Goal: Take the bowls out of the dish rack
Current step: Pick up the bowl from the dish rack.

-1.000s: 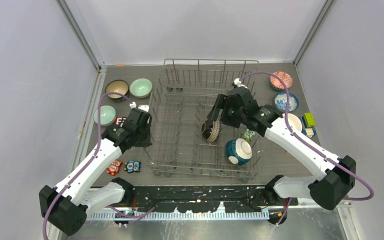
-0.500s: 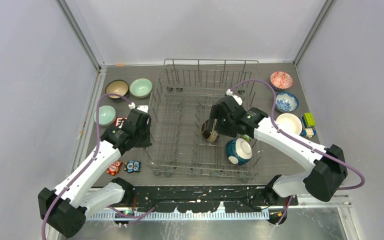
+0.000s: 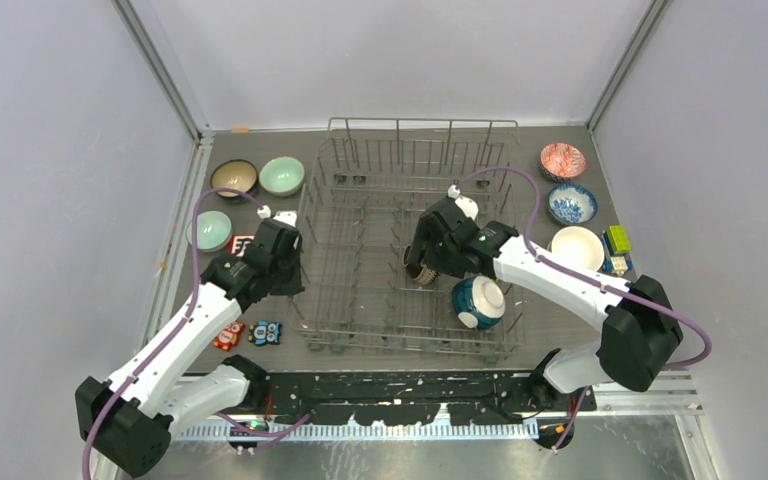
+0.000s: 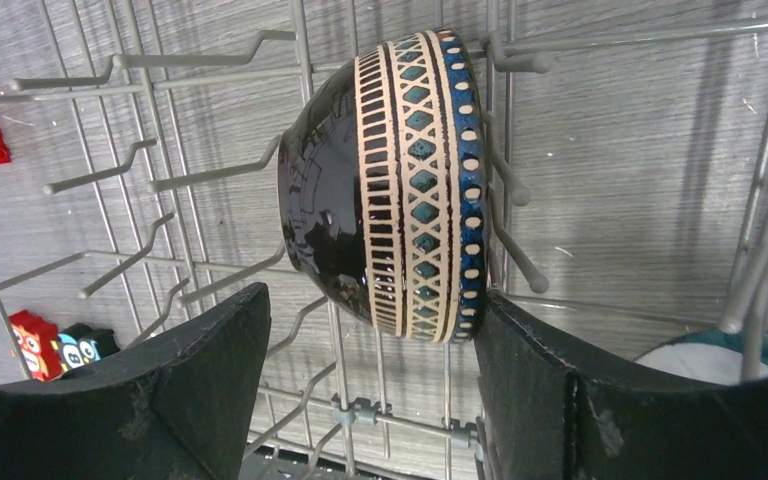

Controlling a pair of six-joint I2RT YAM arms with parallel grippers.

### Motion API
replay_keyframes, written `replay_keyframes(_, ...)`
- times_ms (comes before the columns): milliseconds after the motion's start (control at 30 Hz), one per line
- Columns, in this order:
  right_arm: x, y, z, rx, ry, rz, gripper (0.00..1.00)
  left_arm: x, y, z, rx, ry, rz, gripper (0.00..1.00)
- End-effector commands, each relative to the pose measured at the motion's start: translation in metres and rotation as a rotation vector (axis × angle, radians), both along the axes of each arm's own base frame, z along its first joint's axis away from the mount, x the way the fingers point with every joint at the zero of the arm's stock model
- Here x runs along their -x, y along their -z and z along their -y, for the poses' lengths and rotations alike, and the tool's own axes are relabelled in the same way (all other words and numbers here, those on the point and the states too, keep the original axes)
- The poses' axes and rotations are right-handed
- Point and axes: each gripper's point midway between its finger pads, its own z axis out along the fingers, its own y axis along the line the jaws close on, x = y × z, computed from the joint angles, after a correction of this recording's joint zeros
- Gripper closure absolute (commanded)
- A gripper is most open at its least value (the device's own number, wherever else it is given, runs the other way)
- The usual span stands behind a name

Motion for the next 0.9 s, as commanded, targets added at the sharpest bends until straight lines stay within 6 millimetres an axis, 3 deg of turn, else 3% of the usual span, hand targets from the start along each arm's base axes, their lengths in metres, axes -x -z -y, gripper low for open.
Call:
replay_keyframes(0, -0.012, 0.002, 0.004, -0.015, 0.041, 0.083, 0.24, -0.011, -0.005, 0.026, 0.152, -0.026, 0.036, 1.0)
replay_keyframes(233, -0.014, -0.007, -0.008, -0.111, -0.027, 0.178, 0.29, -0.012, -0.004, 0.029, 0.165, -0.02, 0.034, 1.0)
replay_keyframes(567, -0.02, -0.025, -0.019, -0.2, -0.098, 0.275, 0.45, -0.012, -0.001, 0.028, 0.156, -0.028, 0.027, 1.0)
replay_keyframes(867, -0.021, -0.043, -0.027, -0.3, -0.154, 0.347, 0.48, -0.011, 0.002, 0.028, 0.156, -0.033, 0.021, 1.0)
